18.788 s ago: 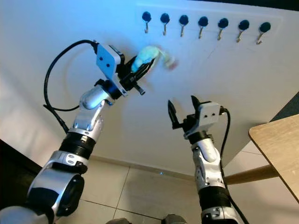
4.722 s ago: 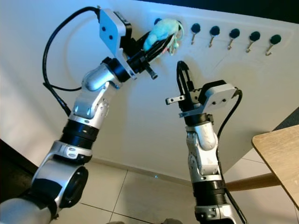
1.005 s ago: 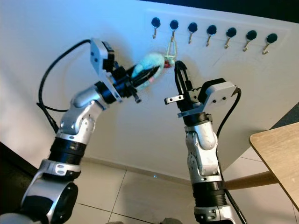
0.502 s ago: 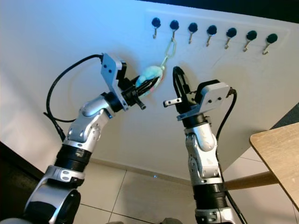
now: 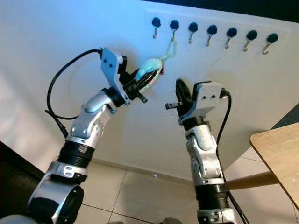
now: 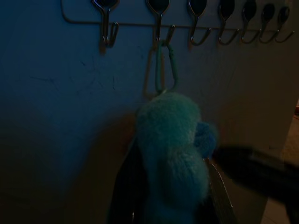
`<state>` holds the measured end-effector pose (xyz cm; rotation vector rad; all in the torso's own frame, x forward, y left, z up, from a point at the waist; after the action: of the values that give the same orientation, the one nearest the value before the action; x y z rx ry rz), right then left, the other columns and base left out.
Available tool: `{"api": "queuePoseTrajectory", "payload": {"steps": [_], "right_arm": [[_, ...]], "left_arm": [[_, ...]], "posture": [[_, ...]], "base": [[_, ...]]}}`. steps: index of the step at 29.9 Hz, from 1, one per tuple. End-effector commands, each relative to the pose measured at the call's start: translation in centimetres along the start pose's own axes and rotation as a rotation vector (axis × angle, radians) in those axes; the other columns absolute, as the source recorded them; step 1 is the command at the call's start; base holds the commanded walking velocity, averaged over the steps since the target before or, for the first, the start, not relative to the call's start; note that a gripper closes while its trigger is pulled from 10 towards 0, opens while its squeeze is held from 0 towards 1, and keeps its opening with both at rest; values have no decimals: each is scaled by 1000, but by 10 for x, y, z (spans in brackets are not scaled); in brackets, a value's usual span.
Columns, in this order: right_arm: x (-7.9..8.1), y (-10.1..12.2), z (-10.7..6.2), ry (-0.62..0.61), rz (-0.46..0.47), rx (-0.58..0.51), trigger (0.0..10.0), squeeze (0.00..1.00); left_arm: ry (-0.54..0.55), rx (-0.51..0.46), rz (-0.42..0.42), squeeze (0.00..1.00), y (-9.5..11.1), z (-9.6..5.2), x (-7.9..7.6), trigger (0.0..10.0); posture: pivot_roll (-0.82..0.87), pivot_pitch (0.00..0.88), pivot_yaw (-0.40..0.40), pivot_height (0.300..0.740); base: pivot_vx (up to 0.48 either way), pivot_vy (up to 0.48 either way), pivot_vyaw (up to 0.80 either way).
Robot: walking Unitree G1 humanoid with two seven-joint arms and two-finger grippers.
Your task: Hang keys on a hook
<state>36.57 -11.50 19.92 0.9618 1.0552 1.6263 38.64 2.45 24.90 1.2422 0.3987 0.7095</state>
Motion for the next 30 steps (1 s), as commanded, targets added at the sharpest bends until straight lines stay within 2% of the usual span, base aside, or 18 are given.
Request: {"api": "queuePoseTrajectory", "payload": {"steps": [1,6,15,16,17,30], "right_arm": [[-5,-8,-3,-23,9,38,10000,0],[-6,-1,0,-41,40,14,10000,0],[-2,5,2,-22,54,1,10000,0],[-1,5,2,-21,55,0,10000,0],[-1,5,2,-21,56,-1,10000,0],[-2,5,2,-22,59,2,10000,0]], "left_arm": [[-15,-3,-2,0,0,5,-6,10000],[-67,8,1,0,-5,6,-16,10000],[-94,15,-10,0,-7,5,-20,10000],[-95,13,-13,408,-7,5,-20,10000],[-96,12,-15,1000,-6,6,-20,10000],[-104,3,-28,1000,-4,6,-20,10000]], "posture": [[57,66,-33,740],[57,63,-31,740],[56,59,-29,740],[55,59,-28,740],[55,59,-28,740],[59,52,-25,740]], "base": [[0,0,0],[0,0,0],[0,0,0],[0,0,0],[0,0,0],[0,0,0]]}}
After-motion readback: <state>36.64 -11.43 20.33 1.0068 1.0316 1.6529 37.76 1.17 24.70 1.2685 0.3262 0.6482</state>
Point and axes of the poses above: a point about 5 cm out from each wrist's last joint towards the gripper, its own z axis pointing out of the wrist towards the gripper, its own y axis along the axis of the wrist's last joint, x = y × z, the point moved 6 cm from there along z, pointing out of the wrist towards the gripper
